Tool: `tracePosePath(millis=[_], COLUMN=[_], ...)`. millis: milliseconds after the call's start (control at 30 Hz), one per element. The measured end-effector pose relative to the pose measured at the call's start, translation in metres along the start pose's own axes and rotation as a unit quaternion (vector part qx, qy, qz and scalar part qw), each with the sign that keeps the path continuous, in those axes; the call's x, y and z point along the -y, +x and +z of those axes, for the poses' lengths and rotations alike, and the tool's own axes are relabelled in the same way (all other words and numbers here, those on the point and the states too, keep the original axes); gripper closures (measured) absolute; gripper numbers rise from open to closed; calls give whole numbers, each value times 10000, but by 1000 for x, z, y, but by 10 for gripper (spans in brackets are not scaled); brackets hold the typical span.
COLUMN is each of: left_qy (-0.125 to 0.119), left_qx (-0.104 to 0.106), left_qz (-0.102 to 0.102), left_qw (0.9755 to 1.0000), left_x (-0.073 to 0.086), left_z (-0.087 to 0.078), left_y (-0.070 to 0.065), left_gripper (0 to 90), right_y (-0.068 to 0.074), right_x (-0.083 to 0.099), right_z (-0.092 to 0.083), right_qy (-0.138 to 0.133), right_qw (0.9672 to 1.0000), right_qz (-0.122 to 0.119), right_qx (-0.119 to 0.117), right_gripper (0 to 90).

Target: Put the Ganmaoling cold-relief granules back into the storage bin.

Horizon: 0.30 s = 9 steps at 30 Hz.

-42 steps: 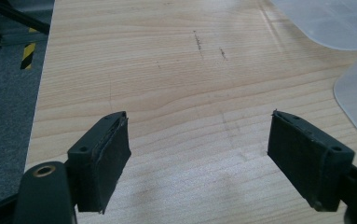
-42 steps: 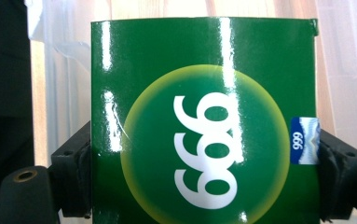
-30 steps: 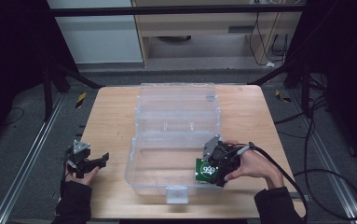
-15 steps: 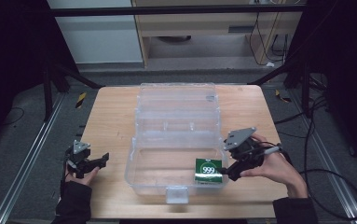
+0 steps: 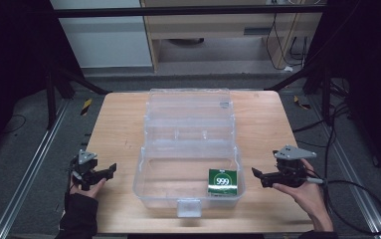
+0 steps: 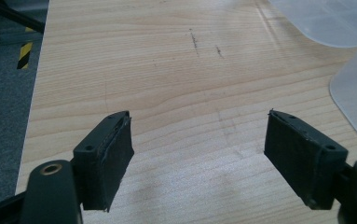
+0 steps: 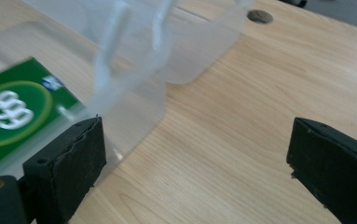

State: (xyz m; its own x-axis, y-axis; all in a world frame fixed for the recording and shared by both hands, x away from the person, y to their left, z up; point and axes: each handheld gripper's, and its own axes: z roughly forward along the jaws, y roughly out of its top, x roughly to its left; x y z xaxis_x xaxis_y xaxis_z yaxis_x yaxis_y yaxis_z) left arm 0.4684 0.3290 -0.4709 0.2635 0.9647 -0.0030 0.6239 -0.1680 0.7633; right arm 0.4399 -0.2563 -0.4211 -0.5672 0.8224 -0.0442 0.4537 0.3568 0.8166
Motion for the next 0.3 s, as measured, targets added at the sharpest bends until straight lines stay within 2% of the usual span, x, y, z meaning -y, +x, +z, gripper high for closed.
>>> tracePosePath(millis=[133, 300], left_qy=[11, 68], left_qx=[17, 2], left_qz=[-4, 33], left_qw=[10000, 10000], left_x=[1, 1], left_z=[0, 2], left_y=[0, 0], left_gripper=[248, 265], right_y=[-8, -18], right_x=[19, 40], right_z=[10, 20], right_qy=[14, 117], right_qw=[9992, 9953], right_qz=[280, 698], right_qx=[280, 655], right_gripper=[47, 48])
